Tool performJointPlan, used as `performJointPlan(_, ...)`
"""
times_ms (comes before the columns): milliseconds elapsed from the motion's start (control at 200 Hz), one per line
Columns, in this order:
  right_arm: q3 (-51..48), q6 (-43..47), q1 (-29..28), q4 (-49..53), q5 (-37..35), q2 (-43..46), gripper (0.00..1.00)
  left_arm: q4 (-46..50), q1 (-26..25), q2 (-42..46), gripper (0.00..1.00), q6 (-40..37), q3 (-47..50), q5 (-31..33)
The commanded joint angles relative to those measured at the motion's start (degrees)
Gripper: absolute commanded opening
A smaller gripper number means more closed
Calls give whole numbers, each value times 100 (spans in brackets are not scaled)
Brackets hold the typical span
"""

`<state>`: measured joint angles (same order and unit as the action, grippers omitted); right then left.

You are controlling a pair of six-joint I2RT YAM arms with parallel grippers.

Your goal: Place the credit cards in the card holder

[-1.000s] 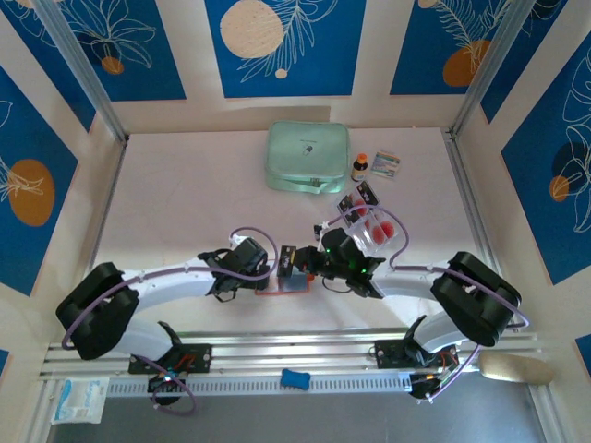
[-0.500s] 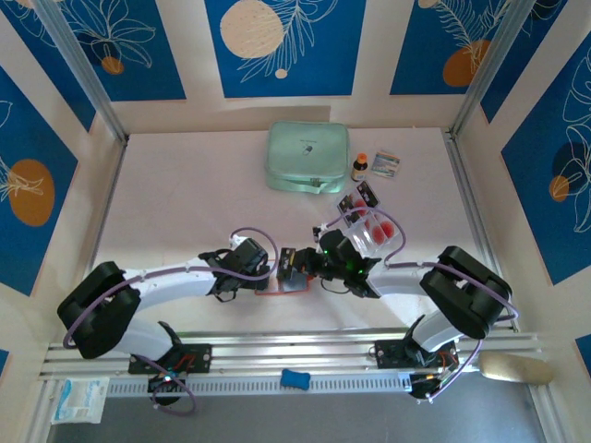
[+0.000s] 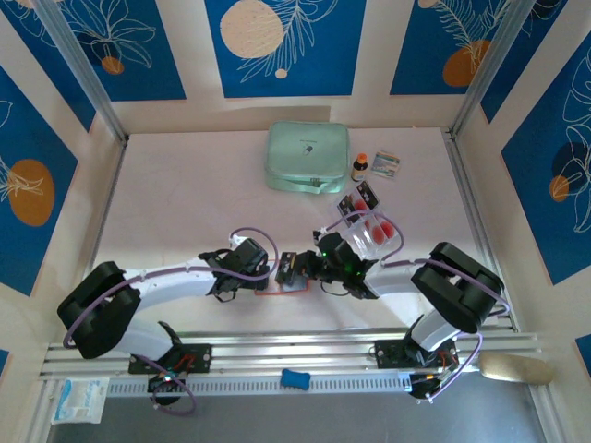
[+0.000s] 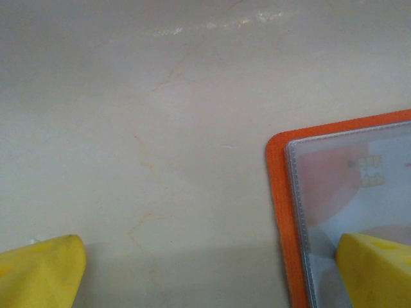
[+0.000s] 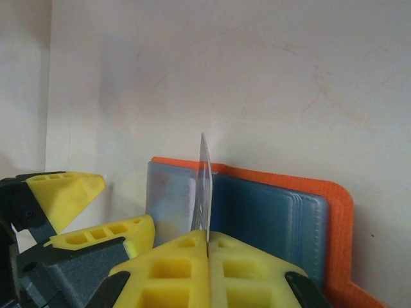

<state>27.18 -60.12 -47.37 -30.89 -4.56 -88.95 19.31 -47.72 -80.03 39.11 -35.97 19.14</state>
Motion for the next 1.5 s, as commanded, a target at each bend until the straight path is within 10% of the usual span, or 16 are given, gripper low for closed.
performJointPlan(0, -20, -46, -74, -49, 44, -143, 0, 99, 51, -90, 100, 53, 71, 67)
performJointPlan(1490, 651, -45, -146, 1107, 934, -803, 0, -4, 53, -85, 100, 44, 133, 69)
